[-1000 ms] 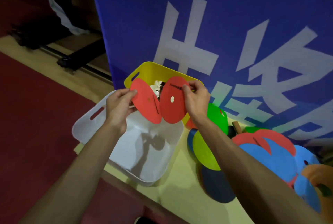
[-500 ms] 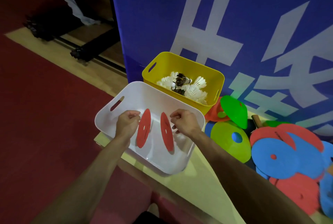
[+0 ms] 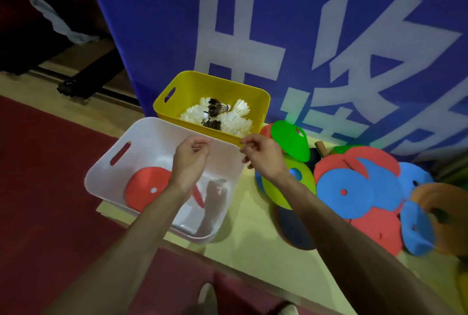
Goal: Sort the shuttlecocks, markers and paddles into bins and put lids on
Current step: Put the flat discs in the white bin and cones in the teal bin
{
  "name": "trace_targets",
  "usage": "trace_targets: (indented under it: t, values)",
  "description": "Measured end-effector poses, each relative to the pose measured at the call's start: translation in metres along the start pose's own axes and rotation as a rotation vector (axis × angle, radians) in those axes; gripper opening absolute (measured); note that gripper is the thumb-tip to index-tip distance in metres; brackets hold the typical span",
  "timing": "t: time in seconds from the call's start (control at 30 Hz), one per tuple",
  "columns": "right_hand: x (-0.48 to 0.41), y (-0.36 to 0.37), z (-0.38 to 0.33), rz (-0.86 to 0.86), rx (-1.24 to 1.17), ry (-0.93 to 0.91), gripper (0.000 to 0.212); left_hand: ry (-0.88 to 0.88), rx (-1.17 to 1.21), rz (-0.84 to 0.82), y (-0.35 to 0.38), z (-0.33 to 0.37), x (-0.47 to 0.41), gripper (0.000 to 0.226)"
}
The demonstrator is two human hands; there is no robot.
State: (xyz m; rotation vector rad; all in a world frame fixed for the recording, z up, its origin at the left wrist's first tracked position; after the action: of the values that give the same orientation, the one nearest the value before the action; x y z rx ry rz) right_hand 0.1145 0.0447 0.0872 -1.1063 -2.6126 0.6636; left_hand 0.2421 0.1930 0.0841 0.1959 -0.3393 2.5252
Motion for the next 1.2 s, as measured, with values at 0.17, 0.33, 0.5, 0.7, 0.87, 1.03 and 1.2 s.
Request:
trace_targets:
  t: [0.17,0.33,0.5,0.7,0.87,1.03,1.2]
  values:
    - [0.018,-0.085,0.031,0.175,-0.024,0.007,0.018,0.079,0.000,-0.160,0.092,0.027,0.024,0.022]
    - [0.044,-0.163,0.102,0.290,-0.043,0.117,0.021,0.062,-0.076,-0.314,0.186,0.020,0.049,0.025]
    - [0.080,-0.220,0.185,0.329,-0.062,0.278,0.019,0.005,-0.185,-0.439,0.271,-0.002,0.078,0.023]
    - [0.119,-0.273,0.277,0.335,-0.015,0.444,0.019,-0.106,-0.302,-0.563,0.358,-0.046,0.108,0.023]
    - [0.147,-0.299,0.333,0.326,0.049,0.582,0.029,-0.229,-0.366,-0.558,0.401,-0.090,0.116,0.023]
    - [0.150,-0.300,0.354,0.255,0.087,0.599,0.029,-0.338,-0.459,-0.458,0.400,-0.127,0.108,0.025]
    - [0.142,-0.296,0.359,0.280,0.134,0.585,0.024,-0.438,-0.447,-0.410,0.387,-0.140,0.101,0.051]
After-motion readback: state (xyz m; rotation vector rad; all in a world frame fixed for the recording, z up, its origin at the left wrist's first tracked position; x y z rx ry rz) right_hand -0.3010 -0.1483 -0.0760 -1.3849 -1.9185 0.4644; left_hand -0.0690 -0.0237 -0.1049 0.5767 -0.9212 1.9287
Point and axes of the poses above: each hand's wrist, its own x-axis away from the middle knuckle, its own y-axis out of the palm, z = x × y, the point moved 10 cm from there along -x, towards the middle knuckle, and after that the axes turned 3 degrees about -y, right-handed, at the moved point
